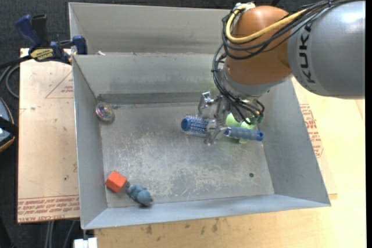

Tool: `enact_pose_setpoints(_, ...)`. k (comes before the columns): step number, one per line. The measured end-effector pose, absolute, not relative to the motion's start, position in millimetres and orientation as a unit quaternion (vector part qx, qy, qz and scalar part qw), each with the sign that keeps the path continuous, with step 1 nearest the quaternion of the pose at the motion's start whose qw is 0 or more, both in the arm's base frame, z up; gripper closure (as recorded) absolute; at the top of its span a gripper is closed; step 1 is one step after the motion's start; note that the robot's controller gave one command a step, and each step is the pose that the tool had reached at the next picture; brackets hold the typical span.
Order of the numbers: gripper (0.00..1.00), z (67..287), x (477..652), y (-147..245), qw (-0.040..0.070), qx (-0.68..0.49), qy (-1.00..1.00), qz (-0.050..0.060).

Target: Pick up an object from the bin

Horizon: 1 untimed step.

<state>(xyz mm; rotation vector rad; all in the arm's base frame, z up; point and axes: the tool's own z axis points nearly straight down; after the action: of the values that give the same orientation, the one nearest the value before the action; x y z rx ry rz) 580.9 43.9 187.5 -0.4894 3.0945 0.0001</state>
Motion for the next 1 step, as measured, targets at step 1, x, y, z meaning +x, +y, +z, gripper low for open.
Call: enact_pose_setpoints(1,1.00,238.1,584.7,87.0,0.004,-0.140,0.990,0.002)
